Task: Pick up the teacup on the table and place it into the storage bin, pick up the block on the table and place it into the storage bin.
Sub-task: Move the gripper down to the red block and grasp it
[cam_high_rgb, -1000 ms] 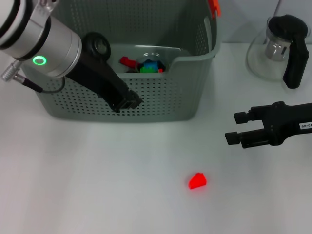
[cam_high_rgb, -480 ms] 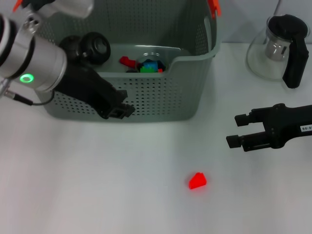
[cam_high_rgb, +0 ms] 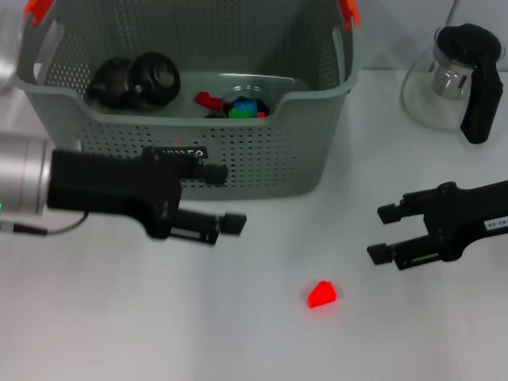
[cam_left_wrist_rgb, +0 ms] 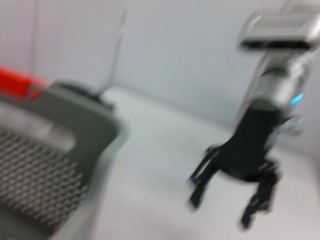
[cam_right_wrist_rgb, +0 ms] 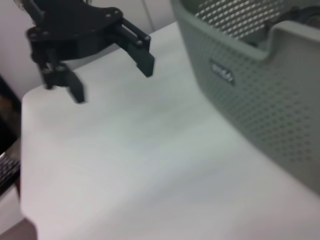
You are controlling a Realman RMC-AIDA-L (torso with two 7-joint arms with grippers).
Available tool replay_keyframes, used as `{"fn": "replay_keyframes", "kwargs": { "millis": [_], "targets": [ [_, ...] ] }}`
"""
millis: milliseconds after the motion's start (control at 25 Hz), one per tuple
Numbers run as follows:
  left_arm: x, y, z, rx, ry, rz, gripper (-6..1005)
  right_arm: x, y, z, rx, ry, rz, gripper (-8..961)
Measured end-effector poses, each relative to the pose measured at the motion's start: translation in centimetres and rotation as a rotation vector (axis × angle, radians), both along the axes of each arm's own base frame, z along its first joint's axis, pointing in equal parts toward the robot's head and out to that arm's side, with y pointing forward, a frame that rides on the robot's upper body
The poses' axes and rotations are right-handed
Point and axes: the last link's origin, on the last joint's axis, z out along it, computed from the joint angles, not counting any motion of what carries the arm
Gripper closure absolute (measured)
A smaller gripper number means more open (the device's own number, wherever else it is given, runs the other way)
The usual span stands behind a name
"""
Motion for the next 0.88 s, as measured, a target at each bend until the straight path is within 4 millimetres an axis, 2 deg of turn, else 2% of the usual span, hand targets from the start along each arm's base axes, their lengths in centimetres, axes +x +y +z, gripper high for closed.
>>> {"fn": "replay_keyframes", "kwargs": {
  "millis": [80, 280, 400, 640, 880],
  "targets": [
    [-1.0, -0.9, -0.2, -0.012, -0.075, -0.054, 286, -0.3, -0.1, -0.3, -0.025, -0.016, 0.016, 133],
    [-3.3, -2.0, -0.5, 0.018, -0.186, -0.073, 169, -1.5, 0.2, -1.4, -0.085, -0.084, 0.069, 134],
    [-4.5, -2.6, -0.8, 0.039, -0.225, -0.055, 170, -2.4, 0.5, -2.2, -0.12, -0.135, 0.109, 134],
    [-5.6, -3.4, -1.7, 0.095, -0.23, -0.076, 173, -4.2, 1.4, -3.5, -0.171, -0.253, 0.188, 134],
    [-5.7, -4.1, -3.0, 0.13, -0.254, -0.12, 175, -5.6, 2.1, -5.4, -0.216, -0.394, 0.249, 138]
  ]
}}
